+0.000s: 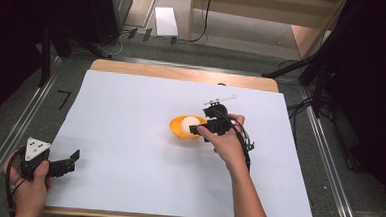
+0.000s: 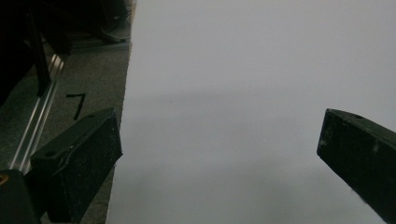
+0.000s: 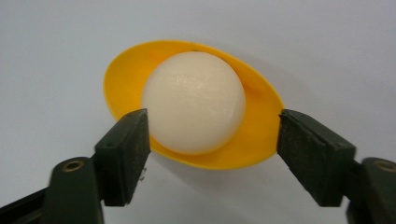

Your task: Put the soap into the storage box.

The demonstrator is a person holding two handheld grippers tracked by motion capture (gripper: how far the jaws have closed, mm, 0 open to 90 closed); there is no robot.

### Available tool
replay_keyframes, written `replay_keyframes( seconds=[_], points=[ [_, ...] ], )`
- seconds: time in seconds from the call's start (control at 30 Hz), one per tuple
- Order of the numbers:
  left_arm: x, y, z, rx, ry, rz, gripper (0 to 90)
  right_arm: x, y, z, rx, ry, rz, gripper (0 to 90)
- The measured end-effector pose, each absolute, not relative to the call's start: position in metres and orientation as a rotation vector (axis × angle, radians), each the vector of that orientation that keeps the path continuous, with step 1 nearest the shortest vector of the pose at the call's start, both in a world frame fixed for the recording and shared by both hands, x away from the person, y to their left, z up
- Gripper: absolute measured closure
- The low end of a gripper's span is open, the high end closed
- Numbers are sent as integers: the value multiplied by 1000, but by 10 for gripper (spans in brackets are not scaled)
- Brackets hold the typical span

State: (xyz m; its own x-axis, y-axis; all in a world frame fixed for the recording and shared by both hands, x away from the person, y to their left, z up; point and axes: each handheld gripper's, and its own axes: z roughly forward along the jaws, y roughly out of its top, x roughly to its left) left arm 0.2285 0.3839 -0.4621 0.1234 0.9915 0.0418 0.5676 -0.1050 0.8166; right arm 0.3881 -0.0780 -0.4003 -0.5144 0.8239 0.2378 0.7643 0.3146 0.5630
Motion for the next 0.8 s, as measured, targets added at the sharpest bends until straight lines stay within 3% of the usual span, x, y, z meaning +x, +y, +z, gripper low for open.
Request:
replay_keyframes(
  seconds=[0.23,0.8],
  points=[
    [228,384,-462,1755,1515,837,3,375,-93,-399,1484,2444,988,139],
    [228,383,-462,1757,1515,846,3,356,-133,-408,1521,2399,1006,57]
  ],
)
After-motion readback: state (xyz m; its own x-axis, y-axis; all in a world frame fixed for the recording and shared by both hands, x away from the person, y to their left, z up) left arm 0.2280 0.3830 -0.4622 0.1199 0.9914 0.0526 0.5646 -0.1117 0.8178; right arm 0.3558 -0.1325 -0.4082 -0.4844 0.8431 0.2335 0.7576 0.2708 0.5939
